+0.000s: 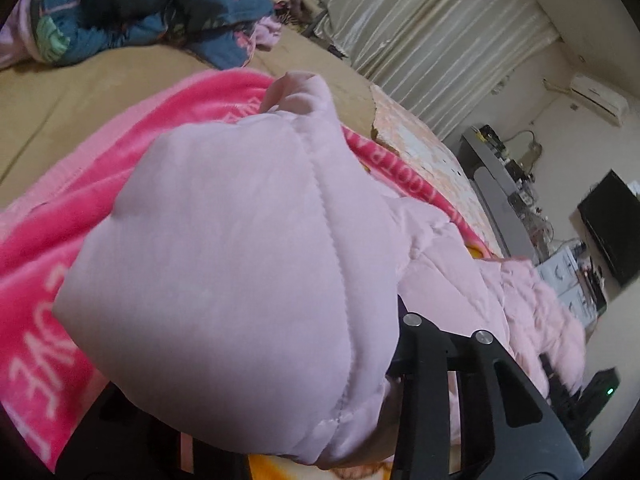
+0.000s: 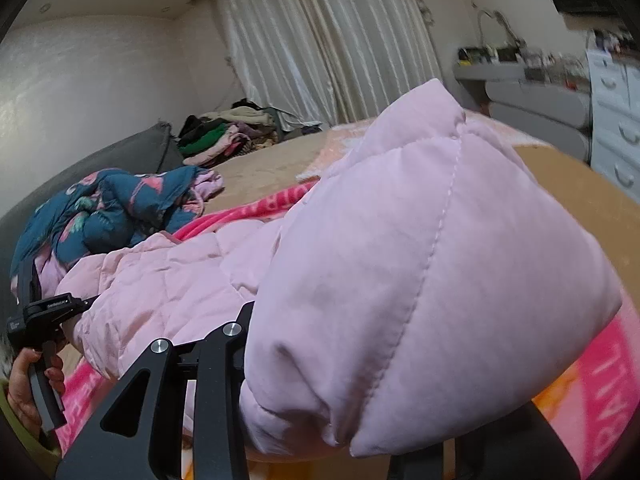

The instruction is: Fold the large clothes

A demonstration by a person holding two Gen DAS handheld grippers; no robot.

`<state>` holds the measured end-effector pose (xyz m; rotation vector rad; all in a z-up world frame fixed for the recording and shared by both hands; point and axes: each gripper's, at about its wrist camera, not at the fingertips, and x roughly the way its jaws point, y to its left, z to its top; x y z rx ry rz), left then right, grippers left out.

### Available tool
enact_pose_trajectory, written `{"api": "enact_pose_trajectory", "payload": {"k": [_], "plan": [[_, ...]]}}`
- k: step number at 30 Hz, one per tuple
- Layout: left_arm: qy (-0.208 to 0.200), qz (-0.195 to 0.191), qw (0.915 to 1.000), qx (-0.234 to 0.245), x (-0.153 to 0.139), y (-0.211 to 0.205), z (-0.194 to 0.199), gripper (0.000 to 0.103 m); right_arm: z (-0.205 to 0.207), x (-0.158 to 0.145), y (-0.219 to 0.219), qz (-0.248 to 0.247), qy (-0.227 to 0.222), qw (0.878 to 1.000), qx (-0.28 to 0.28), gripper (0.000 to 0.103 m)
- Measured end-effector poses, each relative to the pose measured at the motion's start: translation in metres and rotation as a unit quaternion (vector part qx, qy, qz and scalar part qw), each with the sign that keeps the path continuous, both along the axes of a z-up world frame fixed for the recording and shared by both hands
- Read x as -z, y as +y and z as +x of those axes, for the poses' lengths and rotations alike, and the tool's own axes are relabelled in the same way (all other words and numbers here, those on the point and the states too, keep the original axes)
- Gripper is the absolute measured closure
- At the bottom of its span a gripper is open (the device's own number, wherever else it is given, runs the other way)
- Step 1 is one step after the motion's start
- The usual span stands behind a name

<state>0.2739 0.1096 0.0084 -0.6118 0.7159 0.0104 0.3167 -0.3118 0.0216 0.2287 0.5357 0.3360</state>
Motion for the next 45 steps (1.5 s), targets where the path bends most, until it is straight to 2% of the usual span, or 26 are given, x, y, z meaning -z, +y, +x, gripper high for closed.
{"api": "enact_pose_trajectory", "payload": {"k": [5, 16, 32, 40, 45], "plan": [[-0.005, 0.007, 0.9999, 0.008, -0.002, 0.002, -0.022, 0.074, -0.032, -0.011, 0.002, -0.030, -0.011, 0.999, -0.020, 0.069], [-0.013, 0.015, 0.9996, 0.021, -0.004, 0.005, -0.063, 0.074, -0.086, -0.021, 0.011, -0.059, -0.007, 0.998, -0.031, 0.069], [-0.010, 0.031, 0.9989, 0.034, 0.003, 0.014, -0.106, 0.073, -0.138, -0.006, 0.014, -0.076, 0.017, 0.997, -0.025, 0.069], [0.004, 0.052, 0.9980, 0.037, 0.018, 0.012, -0.115, 0.071, -0.141, 0.023, 0.000, -0.040, 0.063, 0.997, 0.009, 0.066], [0.012, 0.061, 0.9975, 0.034, 0.025, 0.010, -0.115, 0.069, -0.132, 0.047, -0.016, 0.010, 0.114, 0.993, 0.036, 0.061]]}}
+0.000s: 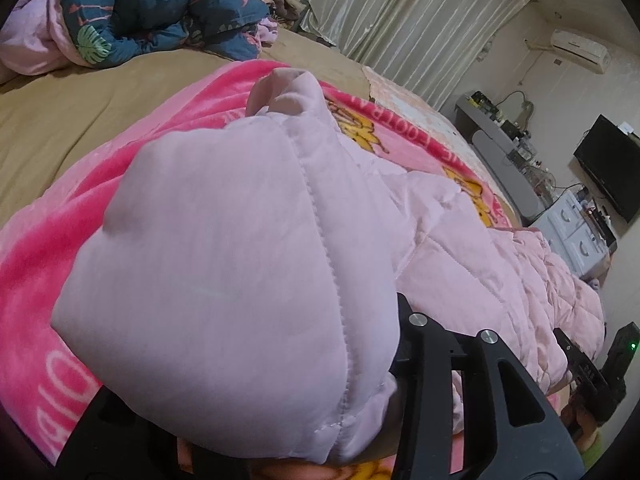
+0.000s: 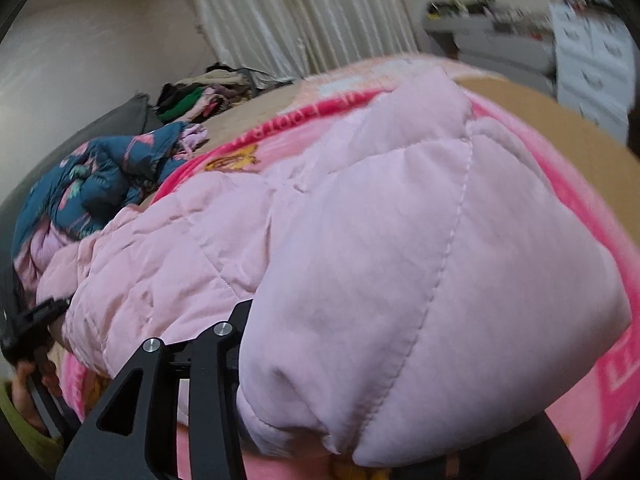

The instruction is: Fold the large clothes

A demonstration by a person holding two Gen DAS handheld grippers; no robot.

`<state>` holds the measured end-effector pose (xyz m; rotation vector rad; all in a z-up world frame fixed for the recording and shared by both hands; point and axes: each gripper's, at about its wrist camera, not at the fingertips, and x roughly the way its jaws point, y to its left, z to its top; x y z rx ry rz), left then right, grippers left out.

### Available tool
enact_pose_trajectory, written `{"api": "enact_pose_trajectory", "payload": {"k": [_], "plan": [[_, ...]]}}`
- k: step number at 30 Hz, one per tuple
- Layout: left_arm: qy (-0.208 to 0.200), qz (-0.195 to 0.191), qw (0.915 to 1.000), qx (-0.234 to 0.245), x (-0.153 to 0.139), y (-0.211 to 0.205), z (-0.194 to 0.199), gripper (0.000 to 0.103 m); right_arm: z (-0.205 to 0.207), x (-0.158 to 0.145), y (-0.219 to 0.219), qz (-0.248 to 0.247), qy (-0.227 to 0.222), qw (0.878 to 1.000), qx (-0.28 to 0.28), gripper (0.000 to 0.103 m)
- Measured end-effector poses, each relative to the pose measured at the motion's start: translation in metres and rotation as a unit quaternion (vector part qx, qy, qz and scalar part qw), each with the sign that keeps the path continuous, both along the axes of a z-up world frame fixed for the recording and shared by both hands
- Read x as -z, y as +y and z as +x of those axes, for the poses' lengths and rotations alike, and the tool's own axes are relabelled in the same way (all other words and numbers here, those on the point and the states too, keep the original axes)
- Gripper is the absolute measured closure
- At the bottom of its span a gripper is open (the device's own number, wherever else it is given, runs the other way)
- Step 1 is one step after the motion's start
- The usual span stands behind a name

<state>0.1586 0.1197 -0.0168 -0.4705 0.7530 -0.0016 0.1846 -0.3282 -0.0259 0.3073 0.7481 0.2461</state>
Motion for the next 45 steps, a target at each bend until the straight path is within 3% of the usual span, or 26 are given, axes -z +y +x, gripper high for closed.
{"api": "enact_pose_trajectory", "payload": {"k": [13, 18, 27, 30, 33, 38, 45], "plan": [[0.010, 0.013, 0.9998, -0.014, 0.017, -0.002, -0.005, 0.058, 0.000, 0.030, -0.011, 0.059, 0.040, 0.997, 0.040, 0.036], [0.011, 0.009, 0.9997, -0.020, 0.020, 0.000, -0.008, 0.054, -0.003, 0.035, -0.022, 0.072, 0.060, 0.994, 0.058, 0.013], [0.016, 0.012, 0.9992, -0.035, 0.017, 0.002, -0.019, 0.041, -0.027, 0.024, -0.025, 0.047, 0.067, 0.995, 0.056, 0.006], [0.016, 0.015, 0.9990, -0.040, 0.015, 0.003, -0.026, 0.033, -0.044, 0.017, -0.022, 0.023, 0.057, 0.997, 0.052, 0.005], [0.012, 0.019, 0.9990, -0.040, 0.011, 0.002, -0.035, 0.014, -0.061, 0.007, -0.017, 0.005, 0.046, 0.998, 0.044, 0.004], [0.005, 0.040, 0.9984, -0.040, 0.002, -0.007, -0.054, 0.009, -0.082, -0.014, -0.008, -0.026, 0.009, 0.999, 0.027, 0.004], [-0.029, 0.055, 0.9969, -0.047, -0.023, -0.013, -0.087, 0.009, -0.116, -0.059, 0.019, -0.077, -0.090, 0.993, -0.011, 0.004]]}}
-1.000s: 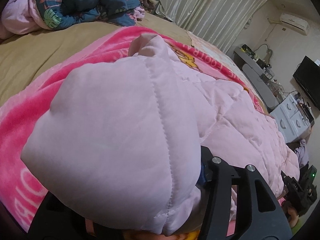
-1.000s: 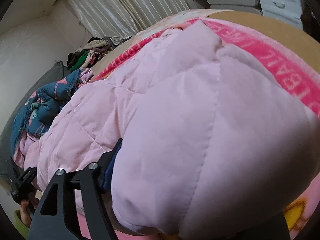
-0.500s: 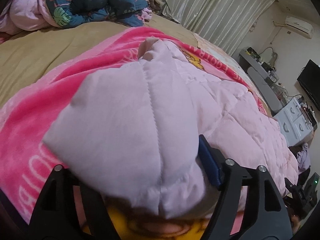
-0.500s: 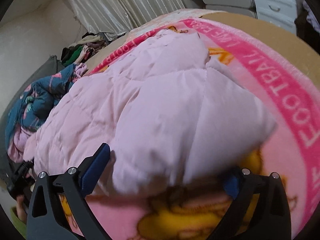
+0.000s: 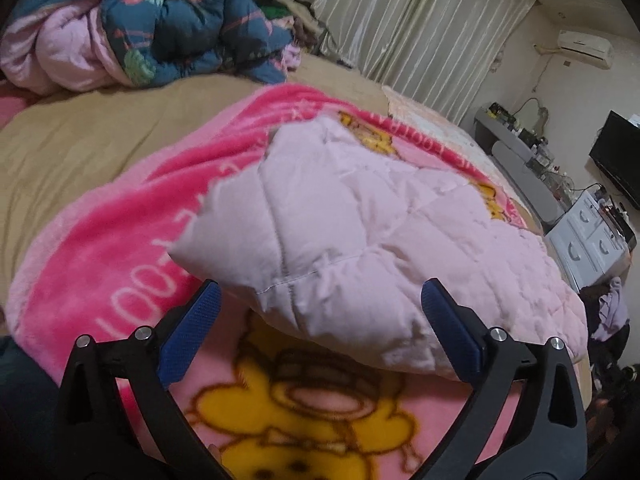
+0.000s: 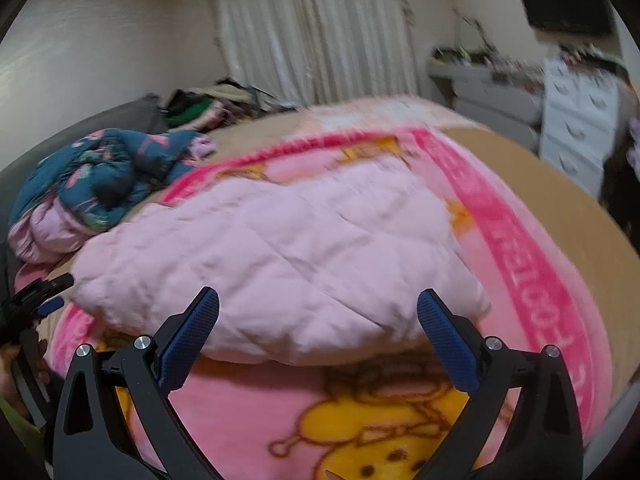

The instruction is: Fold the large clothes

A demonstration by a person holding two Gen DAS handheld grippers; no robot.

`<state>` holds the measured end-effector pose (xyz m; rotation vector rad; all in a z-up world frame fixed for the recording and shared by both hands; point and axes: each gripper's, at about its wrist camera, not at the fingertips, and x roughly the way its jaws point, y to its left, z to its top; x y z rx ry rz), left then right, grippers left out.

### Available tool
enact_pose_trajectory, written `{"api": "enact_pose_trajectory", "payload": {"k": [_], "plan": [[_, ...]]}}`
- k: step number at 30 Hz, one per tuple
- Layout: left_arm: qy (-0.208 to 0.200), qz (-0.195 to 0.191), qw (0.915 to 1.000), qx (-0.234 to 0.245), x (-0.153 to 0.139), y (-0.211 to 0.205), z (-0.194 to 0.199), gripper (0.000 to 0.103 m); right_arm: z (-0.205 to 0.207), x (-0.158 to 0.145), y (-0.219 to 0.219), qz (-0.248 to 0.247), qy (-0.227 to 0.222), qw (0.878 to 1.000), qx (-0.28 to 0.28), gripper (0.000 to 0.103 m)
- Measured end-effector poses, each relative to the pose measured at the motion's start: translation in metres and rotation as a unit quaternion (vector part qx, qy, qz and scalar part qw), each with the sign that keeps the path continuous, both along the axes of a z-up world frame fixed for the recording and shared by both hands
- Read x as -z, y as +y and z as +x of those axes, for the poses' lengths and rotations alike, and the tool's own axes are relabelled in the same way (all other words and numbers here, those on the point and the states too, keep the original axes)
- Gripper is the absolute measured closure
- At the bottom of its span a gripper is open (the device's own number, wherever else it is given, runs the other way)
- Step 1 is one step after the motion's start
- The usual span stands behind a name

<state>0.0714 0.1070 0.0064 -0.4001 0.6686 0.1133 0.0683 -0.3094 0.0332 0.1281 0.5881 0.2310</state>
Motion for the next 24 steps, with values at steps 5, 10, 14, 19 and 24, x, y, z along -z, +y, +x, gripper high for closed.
{"api": "enact_pose_trajectory", "payload": {"k": [5, 10, 14, 19, 24], "plan": [[-0.034, 0.027, 0.9990, 0.008, -0.024, -0.006, -0.027, 0.009, -0.029, -0.022, 0.027, -0.002, -0.032, 0.999, -0.044, 0.004], [-0.053, 0.044, 0.9974, 0.018, -0.037, -0.015, -0.048, 0.009, -0.046, -0.031, 0.053, -0.007, -0.045, 0.996, -0.081, 0.004], [-0.065, 0.065, 0.9950, 0.039, -0.044, -0.029, -0.062, 0.009, -0.059, -0.033, 0.069, -0.018, -0.057, 0.994, -0.095, 0.004], [-0.073, 0.074, 0.9927, 0.061, -0.045, -0.045, -0.076, 0.009, -0.077, -0.028, 0.081, -0.027, -0.065, 0.992, -0.101, 0.004], [-0.076, 0.082, 0.9906, 0.079, -0.040, -0.064, -0.084, 0.009, -0.081, -0.020, 0.087, -0.036, -0.049, 0.993, -0.097, 0.004]]}}
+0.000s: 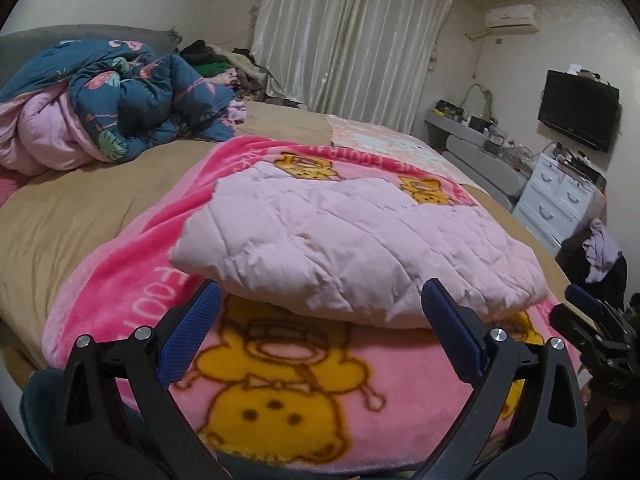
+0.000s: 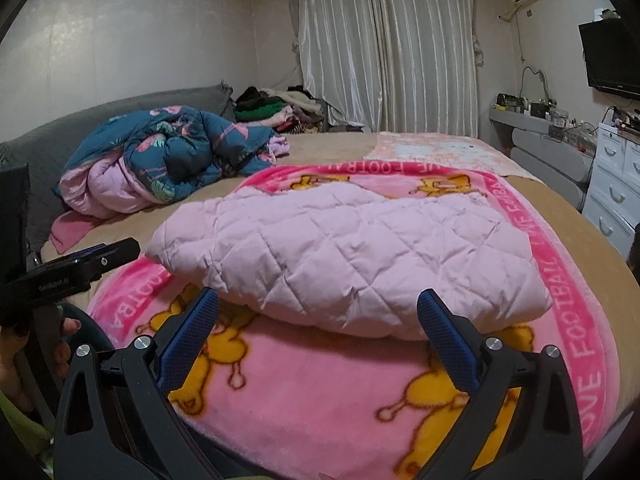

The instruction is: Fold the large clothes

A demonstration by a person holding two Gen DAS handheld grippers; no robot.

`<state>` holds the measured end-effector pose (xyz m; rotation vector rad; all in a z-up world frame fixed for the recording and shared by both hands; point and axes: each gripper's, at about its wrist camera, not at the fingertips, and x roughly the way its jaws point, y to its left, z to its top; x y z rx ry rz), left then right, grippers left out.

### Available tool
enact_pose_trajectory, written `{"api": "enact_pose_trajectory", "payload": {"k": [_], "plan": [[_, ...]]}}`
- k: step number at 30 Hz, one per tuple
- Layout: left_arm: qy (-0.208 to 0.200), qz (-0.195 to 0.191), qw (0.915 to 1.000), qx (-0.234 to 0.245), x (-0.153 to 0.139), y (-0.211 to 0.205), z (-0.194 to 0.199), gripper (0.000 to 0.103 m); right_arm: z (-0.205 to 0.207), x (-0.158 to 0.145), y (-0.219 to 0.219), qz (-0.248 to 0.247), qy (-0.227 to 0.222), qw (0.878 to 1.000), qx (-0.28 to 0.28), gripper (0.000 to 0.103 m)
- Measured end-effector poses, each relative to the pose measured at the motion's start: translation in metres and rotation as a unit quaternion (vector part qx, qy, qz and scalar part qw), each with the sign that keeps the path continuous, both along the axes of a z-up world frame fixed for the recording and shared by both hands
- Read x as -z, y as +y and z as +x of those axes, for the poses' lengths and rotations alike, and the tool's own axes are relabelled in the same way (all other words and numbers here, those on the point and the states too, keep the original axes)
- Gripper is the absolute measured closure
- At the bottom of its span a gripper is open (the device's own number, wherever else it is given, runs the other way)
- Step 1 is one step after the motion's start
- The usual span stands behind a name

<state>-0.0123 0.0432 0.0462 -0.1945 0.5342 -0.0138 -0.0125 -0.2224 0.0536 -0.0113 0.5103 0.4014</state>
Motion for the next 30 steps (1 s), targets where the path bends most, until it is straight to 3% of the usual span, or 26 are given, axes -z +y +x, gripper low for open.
{"api": "enact_pose_trajectory", "payload": {"k": [10, 30], "plan": [[0.023, 0.011, 0.9994, 0.025, 0.024, -0.028, -0.004, 0.009, 0.002, 0.024, 0.001, -0.005, 0.034, 0.999, 0.008, 0.004], [0.028, 0.018, 0.9994, 0.008, 0.024, -0.021, -0.006, 0.009, 0.005, 0.030, 0.004, 0.005, 0.046, 0.999, 0.002, 0.004]]}}
